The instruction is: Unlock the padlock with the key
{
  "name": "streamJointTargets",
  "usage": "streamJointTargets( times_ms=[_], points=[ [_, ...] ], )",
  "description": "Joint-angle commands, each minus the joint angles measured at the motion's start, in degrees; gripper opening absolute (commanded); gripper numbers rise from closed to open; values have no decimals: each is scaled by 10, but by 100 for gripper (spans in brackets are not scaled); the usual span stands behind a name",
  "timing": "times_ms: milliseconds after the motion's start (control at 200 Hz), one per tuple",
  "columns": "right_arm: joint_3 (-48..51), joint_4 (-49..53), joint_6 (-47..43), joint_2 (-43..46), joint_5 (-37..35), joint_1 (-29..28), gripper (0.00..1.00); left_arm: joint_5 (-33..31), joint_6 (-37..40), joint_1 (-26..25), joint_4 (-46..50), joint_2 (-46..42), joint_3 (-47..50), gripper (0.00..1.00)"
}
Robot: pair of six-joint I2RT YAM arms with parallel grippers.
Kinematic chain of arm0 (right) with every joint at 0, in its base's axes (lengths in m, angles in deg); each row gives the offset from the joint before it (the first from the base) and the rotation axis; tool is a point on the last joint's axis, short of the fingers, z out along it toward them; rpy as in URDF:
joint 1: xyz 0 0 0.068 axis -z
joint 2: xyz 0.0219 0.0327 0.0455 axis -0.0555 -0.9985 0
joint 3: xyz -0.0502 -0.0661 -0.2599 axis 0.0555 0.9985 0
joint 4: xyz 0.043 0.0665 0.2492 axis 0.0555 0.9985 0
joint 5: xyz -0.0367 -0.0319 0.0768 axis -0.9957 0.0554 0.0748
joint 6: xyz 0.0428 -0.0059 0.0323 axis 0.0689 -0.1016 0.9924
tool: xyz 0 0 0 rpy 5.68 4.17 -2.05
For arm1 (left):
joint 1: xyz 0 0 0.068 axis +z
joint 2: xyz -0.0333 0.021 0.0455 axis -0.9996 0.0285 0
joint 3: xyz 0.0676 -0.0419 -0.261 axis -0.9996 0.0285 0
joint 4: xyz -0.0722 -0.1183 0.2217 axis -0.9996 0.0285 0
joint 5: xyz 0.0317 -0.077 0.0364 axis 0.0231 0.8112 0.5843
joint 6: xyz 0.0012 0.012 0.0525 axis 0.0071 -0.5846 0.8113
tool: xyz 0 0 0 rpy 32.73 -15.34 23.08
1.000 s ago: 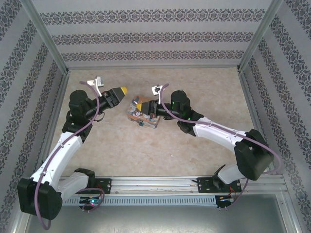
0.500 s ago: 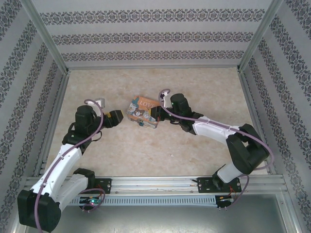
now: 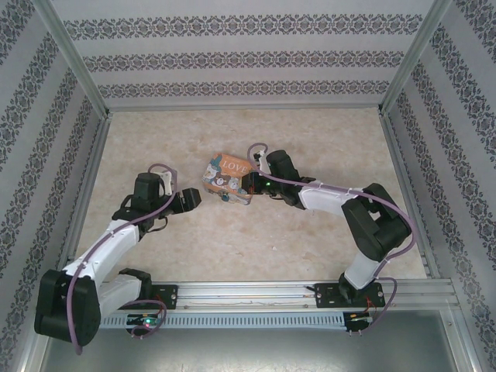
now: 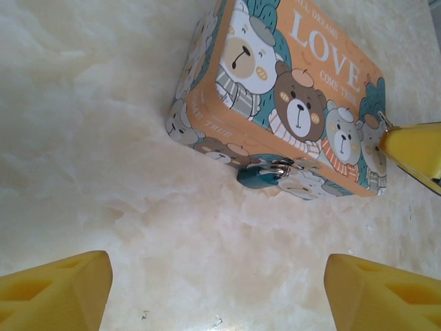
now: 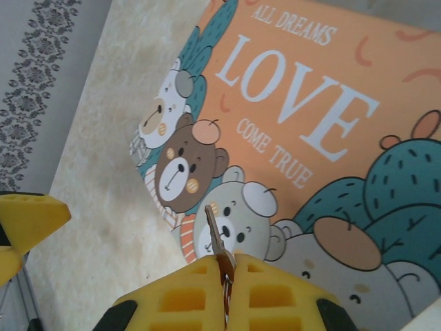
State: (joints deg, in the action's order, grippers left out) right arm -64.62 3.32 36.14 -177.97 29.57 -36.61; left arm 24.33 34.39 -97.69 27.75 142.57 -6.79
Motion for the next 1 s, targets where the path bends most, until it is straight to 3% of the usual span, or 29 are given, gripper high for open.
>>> streamJointTargets(
  times_ms=[0, 480, 695, 994],
  points=[
    [-19, 11, -8, -12, -9, 7, 0, 25, 2, -6, -47, 21, 3, 78],
    [-10, 46, -21, -35, -18, 2, 0, 42, 47, -70, -97, 154, -44, 71],
    [-8, 57, -27, -35, -27, -1, 0, 46, 52, -90, -176, 223, -53, 65],
    [-3, 60, -29, -31, -34, -2, 0, 45, 65, -105, -243, 271, -50, 64]
  ],
)
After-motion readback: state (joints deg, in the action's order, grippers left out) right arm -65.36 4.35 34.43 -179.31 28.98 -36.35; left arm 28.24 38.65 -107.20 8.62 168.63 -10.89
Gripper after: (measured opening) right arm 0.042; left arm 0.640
